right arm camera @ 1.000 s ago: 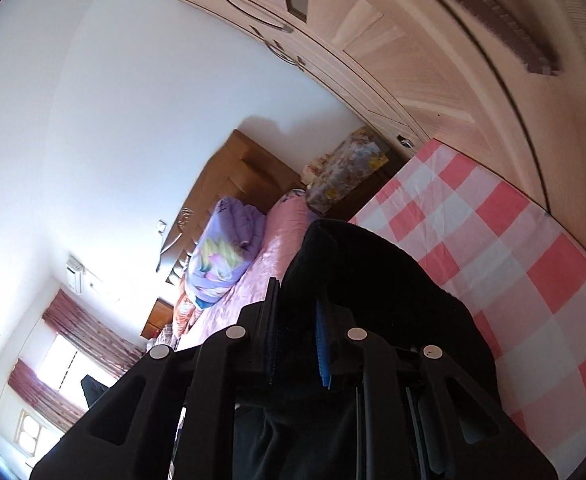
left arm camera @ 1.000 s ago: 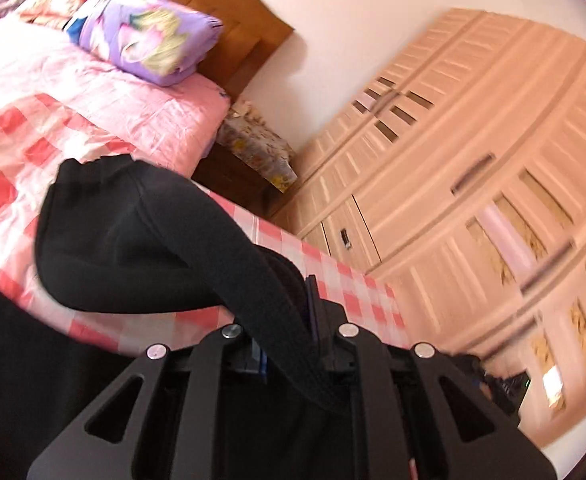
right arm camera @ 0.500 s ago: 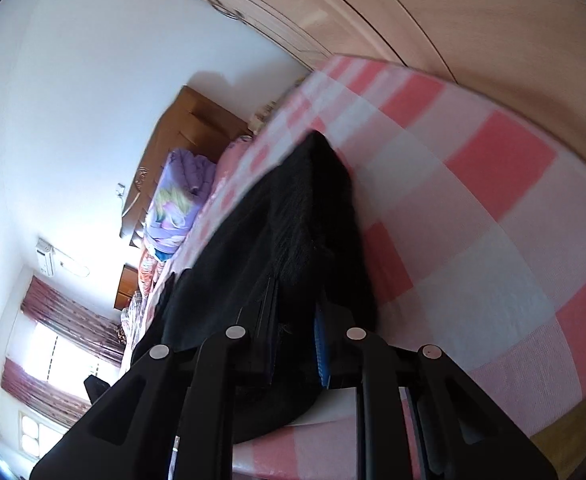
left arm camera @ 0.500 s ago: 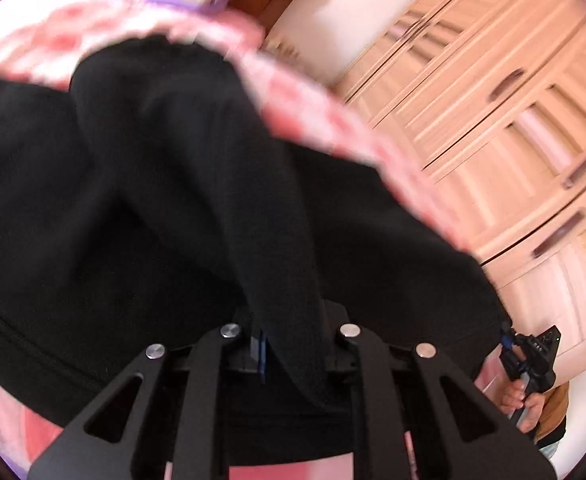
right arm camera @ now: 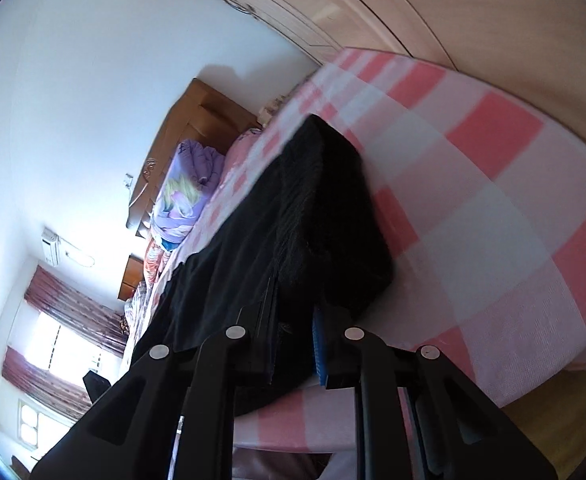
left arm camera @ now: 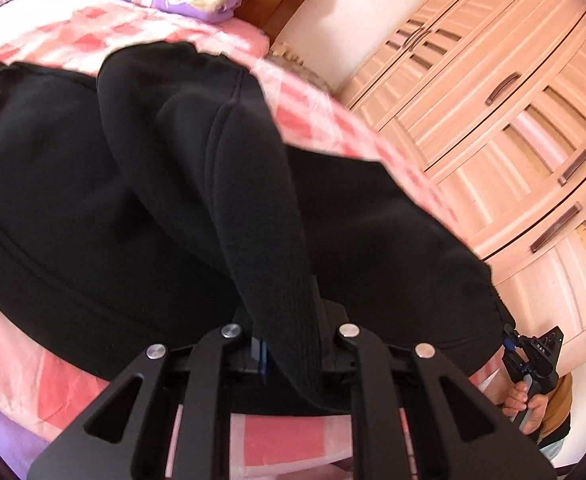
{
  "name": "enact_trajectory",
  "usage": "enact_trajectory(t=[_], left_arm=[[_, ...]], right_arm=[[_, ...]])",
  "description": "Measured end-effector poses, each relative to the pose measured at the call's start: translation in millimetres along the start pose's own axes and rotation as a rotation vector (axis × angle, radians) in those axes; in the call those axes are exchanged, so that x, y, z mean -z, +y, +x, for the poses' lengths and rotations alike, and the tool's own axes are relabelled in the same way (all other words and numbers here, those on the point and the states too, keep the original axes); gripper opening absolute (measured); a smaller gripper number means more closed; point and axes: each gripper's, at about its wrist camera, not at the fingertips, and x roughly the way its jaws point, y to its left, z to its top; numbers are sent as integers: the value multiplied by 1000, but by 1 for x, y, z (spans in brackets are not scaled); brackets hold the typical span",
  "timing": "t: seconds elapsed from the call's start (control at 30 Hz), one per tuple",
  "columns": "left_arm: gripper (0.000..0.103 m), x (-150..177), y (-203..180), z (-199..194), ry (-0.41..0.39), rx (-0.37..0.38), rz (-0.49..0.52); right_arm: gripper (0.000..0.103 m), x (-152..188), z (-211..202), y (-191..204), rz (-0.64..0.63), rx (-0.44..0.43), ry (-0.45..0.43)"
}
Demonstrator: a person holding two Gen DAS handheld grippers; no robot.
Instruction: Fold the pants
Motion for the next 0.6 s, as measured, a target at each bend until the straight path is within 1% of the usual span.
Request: enact_trajectory(t=[0.07,0.1,0.13,0.17,0.2,0.23,0.33,0.43,0.5,0.6], left_arm=[[14,-1,-1,-4,-2,-7,5],[14,0,0,-1,10,-17,6],[14,2,5,5,26,-25,1],[14,7,10,13,52,-38,-13],[14,5,7,24,64,-48,-22],[14,9,9,23,47,-34,-31],[14,9,10,18,45,-14,-59],[14,9,4,13,33,-27,-30],[14,11,5,19,49,-45,-19],[17,12,11,20,47,-31,-24]], right_arm=[[16,3,3,-3,5,14,6],[16,5,9,-13,25,40,22],[16,8,12,-19,42,48,29],[16,9,12,-25,64,18,16],[16,10,10,-26,67,14,16],[16,10,9,-24,61,20,15],[16,8,7,-14,25,55,15],[16,10,8,-15,33,56,15],[16,12,8,-19,51,45,8],[16,12,7,-17,44,58,4]])
